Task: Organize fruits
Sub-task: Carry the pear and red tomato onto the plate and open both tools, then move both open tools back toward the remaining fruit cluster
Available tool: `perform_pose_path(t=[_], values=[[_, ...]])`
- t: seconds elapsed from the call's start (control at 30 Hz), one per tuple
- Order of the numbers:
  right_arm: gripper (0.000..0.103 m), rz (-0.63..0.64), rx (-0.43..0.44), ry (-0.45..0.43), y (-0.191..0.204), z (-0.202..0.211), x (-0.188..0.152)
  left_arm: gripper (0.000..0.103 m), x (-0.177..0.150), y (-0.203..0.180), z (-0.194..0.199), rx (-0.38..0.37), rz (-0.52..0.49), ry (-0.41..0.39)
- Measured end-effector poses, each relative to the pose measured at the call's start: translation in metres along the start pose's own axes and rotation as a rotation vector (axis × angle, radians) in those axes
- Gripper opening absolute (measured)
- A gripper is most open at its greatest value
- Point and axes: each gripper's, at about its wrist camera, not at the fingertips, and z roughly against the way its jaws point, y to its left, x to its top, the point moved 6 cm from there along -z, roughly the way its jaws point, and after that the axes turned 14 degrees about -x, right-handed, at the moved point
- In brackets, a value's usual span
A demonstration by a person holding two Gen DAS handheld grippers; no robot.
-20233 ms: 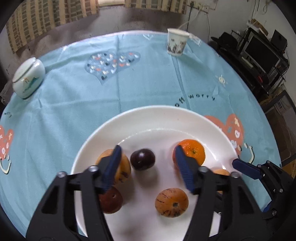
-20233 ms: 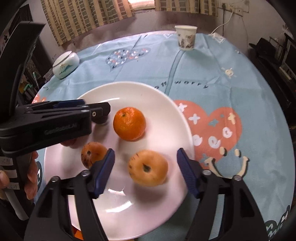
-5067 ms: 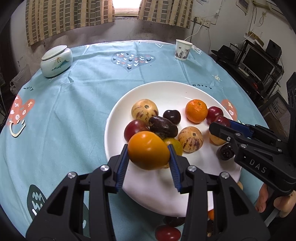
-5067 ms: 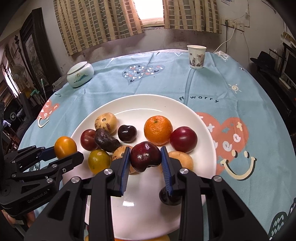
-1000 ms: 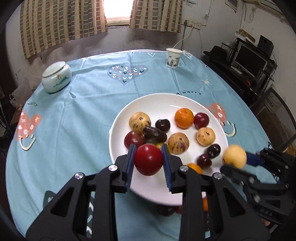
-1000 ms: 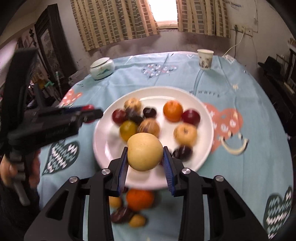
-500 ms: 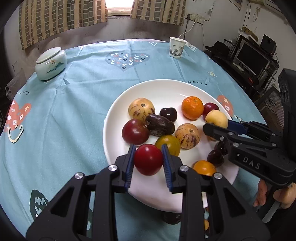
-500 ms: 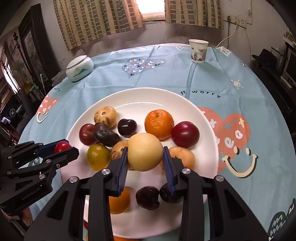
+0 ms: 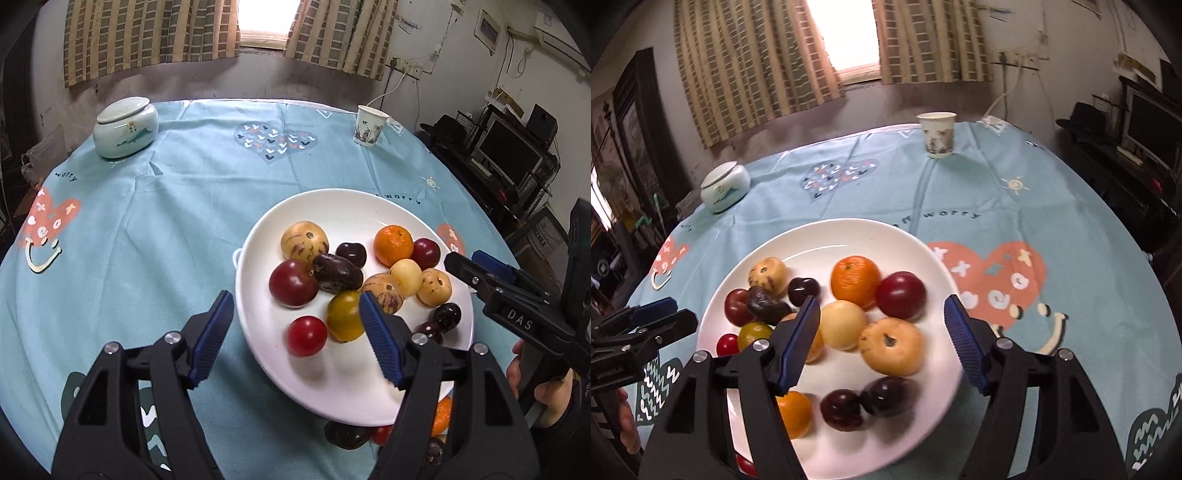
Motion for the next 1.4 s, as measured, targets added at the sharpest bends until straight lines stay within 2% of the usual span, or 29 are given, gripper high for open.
perform_pose_path(t=[0.23,0.33,0.4,0.6,0.63,0.67,0.73,0.8,1.03,1.17,1.23,1.3,1.4], values=[[0.070,-0.084,0.017,0.066,-0.017,0.020,-0.022,0.072,0.000,0.003,0.010,-0.015,0.014,-0.027],[0.071,-0.071,0.055,0.094,-0.014,0.046,-0.046,0.072,-0.001,0.002,0.012,-0.025,0.018,-0.029],[0.075,-0.043,0.050,0.101,-0.012,0.064,-0.064,0.072,-0.002,0.000,0.011,-0.026,0.010,-0.025],[0.075,0.036,0.046,0.142,-0.006,0.106,-0.113,0.072,-0.013,-0.012,0.012,-0.002,-0.040,-0.019],[0.075,0.054,0.058,0.143,-0.001,0.113,-0.121,0.074,-0.017,-0.014,0.016,0.017,-0.043,-0.024],[0.075,0.073,0.075,0.146,0.005,0.119,-0.130,0.081,-0.022,-0.015,0.022,0.029,-0.045,-0.030],[0.075,0.105,0.114,0.150,0.016,0.125,-0.141,0.089,-0.036,-0.018,0.038,0.042,-0.042,-0.038],[0.075,0.144,0.155,0.146,0.029,0.131,-0.149,0.090,-0.056,-0.020,0.056,0.036,-0.031,-0.046],[0.075,0.187,0.244,0.118,0.056,0.137,-0.149,0.092,-0.130,-0.002,0.100,0.037,0.036,-0.008],[0.074,0.279,0.193,0.066,0.064,0.131,-0.144,0.092,-0.150,0.015,0.117,0.060,0.076,-0.007],[0.070,0.327,0.170,0.083,0.065,0.121,-0.144,0.092,-0.155,0.023,0.125,0.068,0.092,-0.011],[0.058,0.357,0.186,0.122,0.067,0.113,-0.143,0.092,-0.157,0.028,0.132,0.076,0.104,-0.020],[0.055,0.416,0.195,0.149,0.074,0.108,-0.146,0.092,-0.159,0.034,0.141,0.083,0.118,-0.033]])
